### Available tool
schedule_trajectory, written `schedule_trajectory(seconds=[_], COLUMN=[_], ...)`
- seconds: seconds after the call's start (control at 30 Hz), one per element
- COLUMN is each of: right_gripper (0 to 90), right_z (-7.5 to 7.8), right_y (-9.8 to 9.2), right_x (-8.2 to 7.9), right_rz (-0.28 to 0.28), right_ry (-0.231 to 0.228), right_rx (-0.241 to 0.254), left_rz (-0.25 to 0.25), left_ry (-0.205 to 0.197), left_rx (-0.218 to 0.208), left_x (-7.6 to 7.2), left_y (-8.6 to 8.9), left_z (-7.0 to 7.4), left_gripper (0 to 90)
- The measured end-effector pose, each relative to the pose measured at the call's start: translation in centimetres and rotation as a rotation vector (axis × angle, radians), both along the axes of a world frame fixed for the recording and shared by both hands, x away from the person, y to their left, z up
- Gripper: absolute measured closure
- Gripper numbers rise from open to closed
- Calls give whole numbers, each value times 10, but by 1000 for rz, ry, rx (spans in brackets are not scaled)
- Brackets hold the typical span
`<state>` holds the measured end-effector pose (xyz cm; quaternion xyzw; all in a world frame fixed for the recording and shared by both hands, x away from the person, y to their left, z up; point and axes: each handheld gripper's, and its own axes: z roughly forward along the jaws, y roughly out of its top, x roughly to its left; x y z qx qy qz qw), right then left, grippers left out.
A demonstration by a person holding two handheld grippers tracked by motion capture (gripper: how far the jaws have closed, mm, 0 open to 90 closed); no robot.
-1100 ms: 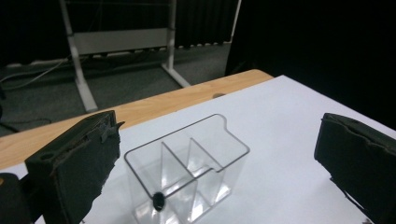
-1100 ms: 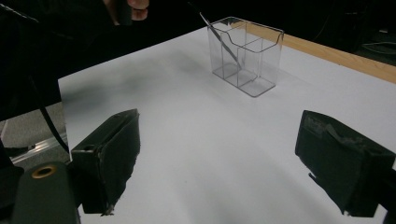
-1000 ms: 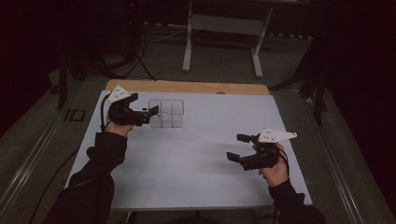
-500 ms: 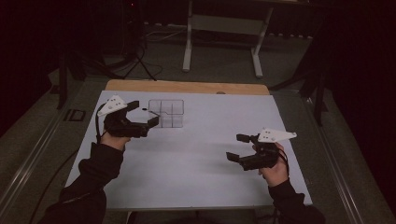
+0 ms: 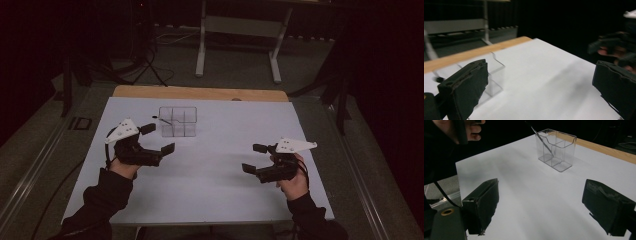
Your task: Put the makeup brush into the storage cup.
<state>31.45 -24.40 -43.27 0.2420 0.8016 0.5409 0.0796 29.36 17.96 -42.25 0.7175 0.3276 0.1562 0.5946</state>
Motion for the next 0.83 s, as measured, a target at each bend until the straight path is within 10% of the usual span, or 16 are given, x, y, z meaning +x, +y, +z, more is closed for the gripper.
schedule_trajectory(seconds=[0.43,0.83], right_gripper=[137,137], right_z=[-2,-11], right_y=[-2,-6], right_x=[0,1], right_rz=[-7,-12], right_ry=[-6,-1], right_rx=[2,-25], left_rz=[-35,-25], left_ry=[35,22], left_rx=[-3,98], left_x=[-16,-20], left_y=[-13,-20], left_z=[-37,-65], left_gripper=[10,9])
